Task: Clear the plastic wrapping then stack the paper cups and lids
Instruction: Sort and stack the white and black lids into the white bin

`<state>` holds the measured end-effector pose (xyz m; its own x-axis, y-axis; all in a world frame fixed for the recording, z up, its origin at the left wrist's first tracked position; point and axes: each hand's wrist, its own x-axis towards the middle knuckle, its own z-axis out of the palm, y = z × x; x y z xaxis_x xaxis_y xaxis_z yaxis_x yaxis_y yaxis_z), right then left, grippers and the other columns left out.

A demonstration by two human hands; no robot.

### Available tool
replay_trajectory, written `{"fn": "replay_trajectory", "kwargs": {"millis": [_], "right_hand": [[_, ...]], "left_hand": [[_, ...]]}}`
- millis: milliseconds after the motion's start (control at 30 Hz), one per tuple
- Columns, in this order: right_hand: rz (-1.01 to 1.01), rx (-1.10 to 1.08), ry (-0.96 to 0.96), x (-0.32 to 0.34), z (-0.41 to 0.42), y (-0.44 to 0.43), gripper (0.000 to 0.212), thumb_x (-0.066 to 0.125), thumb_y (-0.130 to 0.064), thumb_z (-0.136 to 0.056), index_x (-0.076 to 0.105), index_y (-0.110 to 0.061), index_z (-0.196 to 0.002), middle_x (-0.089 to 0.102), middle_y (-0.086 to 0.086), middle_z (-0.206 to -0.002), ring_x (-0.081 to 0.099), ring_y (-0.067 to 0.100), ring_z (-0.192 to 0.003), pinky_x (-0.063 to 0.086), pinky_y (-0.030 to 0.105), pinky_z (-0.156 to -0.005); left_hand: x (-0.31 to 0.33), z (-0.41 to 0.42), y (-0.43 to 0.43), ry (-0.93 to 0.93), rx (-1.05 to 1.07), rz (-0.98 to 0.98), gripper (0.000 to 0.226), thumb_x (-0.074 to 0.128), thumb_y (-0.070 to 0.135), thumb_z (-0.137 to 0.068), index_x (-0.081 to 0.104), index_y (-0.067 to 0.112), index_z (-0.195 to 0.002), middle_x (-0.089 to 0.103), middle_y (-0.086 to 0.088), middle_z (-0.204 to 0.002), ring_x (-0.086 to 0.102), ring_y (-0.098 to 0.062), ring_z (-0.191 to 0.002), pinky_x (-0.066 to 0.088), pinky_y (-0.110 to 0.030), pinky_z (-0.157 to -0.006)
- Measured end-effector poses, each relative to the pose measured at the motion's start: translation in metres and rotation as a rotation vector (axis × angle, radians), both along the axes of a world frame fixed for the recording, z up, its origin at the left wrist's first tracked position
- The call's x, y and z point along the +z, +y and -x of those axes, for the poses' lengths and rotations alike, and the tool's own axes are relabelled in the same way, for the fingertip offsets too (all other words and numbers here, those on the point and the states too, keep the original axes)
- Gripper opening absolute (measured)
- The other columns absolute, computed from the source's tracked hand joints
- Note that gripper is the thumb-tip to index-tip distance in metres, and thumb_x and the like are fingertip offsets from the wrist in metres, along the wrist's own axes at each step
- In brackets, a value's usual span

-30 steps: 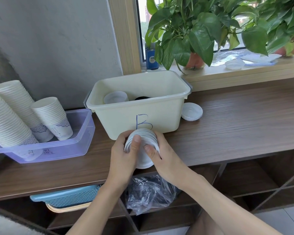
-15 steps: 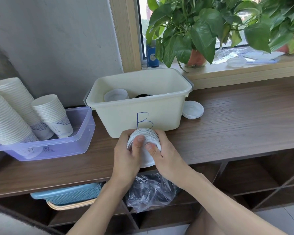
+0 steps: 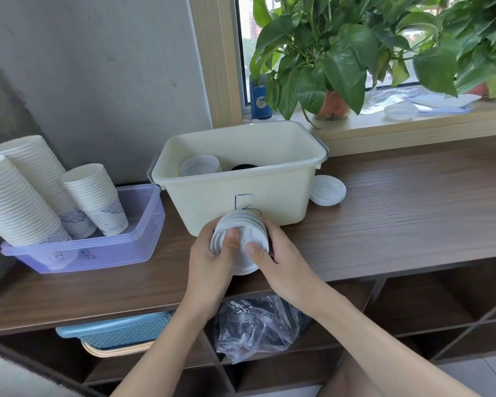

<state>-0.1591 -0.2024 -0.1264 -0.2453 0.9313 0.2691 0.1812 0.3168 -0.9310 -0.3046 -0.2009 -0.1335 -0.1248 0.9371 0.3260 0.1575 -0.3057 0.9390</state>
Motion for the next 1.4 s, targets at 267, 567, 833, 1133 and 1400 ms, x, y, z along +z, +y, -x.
{"fn": "replay_trajectory", "kwargs": {"millis": [267,567,833,1133,1400], "right_hand": [[0.02,-0.031,-0.004,-0.007,0.001,0.001,0.05,0.046,-0.044,-0.095,0.037,-0.028,-0.142,0.043,-0.011,-0.141,0.035,-0.004,-0.133,0.029,0.025,-0.114],[0.043,0.03,0.063,-0.006,0.003,0.001,0.021,0.046,-0.038,-0.098,0.044,-0.044,-0.117,0.059,-0.016,-0.123,0.052,-0.004,-0.117,0.039,0.016,-0.1],[-0.024,-0.012,0.046,-0.005,0.002,0.002,0.018,0.047,-0.036,-0.098,0.047,-0.039,-0.116,0.061,-0.012,-0.12,0.054,-0.002,-0.113,0.04,0.012,-0.095],[0.056,-0.009,0.014,-0.001,-0.007,0.003,0.026,0.047,-0.038,-0.098,0.053,-0.027,-0.121,0.063,-0.012,-0.117,0.056,-0.002,-0.11,0.043,0.016,-0.092],[-0.186,-0.475,-0.348,-0.003,-0.08,0.03,0.029,0.052,-0.023,-0.097,0.055,-0.015,-0.124,0.059,-0.001,-0.12,0.051,0.016,-0.116,0.041,0.041,-0.101]], "left_hand": [[0.003,-0.006,-0.001,0.08,-0.065,0.0,0.052,0.054,0.058,-0.083,0.065,0.021,-0.119,0.073,0.016,-0.108,0.065,0.001,-0.104,0.045,-0.009,-0.083],[-0.004,-0.009,-0.002,0.107,0.067,-0.032,0.061,0.05,0.064,-0.079,0.064,0.015,-0.113,0.071,0.013,-0.097,0.065,0.007,-0.093,0.044,-0.006,-0.075],[-0.005,-0.013,-0.003,0.131,0.098,-0.023,0.043,0.056,0.05,-0.086,0.059,0.015,-0.11,0.068,0.012,-0.095,0.063,0.007,-0.088,0.044,-0.008,-0.074],[0.009,-0.005,-0.004,0.055,-0.145,0.092,0.041,0.065,0.039,-0.083,0.064,0.018,-0.118,0.074,0.008,-0.108,0.068,-0.004,-0.102,0.049,-0.012,-0.081],[0.003,0.003,0.003,-0.027,-0.134,0.128,0.062,0.068,0.054,-0.073,0.062,0.019,-0.124,0.073,0.004,-0.114,0.066,-0.009,-0.108,0.05,-0.018,-0.086]]}}
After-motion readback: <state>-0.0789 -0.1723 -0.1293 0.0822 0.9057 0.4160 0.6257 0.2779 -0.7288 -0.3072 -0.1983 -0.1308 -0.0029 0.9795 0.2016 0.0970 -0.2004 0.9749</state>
